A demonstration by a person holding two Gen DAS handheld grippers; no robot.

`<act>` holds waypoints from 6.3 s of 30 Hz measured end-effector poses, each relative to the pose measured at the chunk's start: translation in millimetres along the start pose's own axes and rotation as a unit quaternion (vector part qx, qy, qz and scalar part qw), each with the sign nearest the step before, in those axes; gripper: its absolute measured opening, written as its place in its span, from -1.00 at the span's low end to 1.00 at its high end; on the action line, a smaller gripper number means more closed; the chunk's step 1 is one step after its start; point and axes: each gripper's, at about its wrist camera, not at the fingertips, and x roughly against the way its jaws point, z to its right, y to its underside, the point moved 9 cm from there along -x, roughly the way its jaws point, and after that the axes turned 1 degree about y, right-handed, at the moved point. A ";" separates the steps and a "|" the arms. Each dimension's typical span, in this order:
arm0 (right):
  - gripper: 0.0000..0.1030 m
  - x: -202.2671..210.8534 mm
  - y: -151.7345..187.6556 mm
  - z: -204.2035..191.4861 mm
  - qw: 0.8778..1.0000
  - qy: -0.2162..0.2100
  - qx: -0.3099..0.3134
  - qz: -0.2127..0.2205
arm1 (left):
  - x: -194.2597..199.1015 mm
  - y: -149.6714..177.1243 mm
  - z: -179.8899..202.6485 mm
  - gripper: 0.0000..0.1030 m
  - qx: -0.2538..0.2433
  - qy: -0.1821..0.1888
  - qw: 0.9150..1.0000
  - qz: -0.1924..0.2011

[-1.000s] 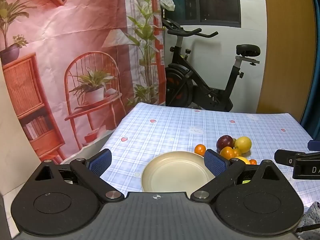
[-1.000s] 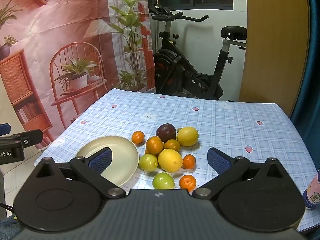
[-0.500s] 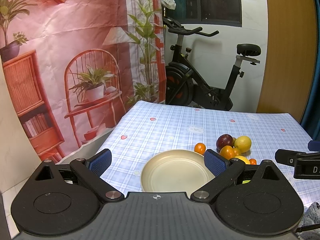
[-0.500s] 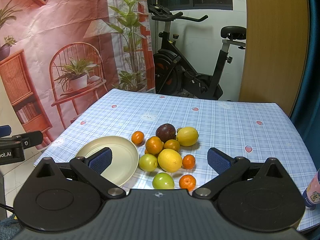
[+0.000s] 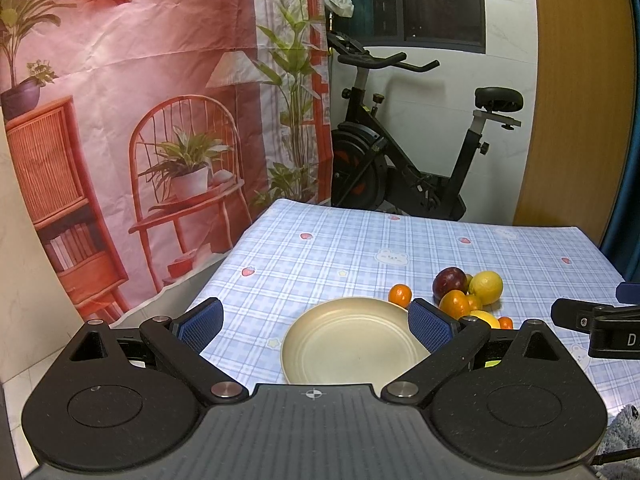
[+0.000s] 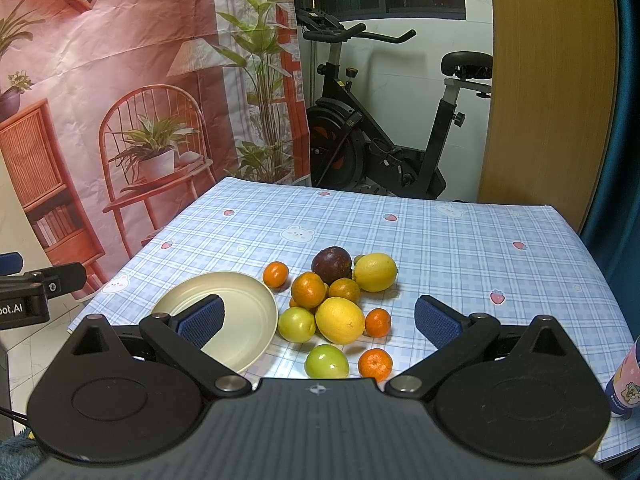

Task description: Organize fruits

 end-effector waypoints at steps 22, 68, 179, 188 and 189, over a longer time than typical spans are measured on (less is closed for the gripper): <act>1.00 0.3 -0.2 -0.1 1.000 0.000 0.000 0.000 | -0.3 0.6 1.0 0.94 0.001 0.000 1.000 -0.001; 1.00 -29.1 -54.2 49.6 0.993 -0.030 -0.037 0.105 | -53.2 -35.4 15.5 0.91 -0.002 0.017 0.999 0.034; 0.03 -131.4 102.5 13.0 0.979 -0.148 0.138 -0.028 | -173.0 86.0 169.2 -0.21 -0.040 0.311 0.937 -0.156; 0.03 -135.9 104.9 15.5 0.980 -0.142 0.136 -0.038 | -173.7 83.0 163.8 -0.15 -0.037 0.297 0.943 -0.148; 0.03 -137.0 105.1 16.5 0.980 -0.140 0.134 -0.040 | -174.1 82.7 163.1 -0.15 -0.035 0.296 0.943 -0.148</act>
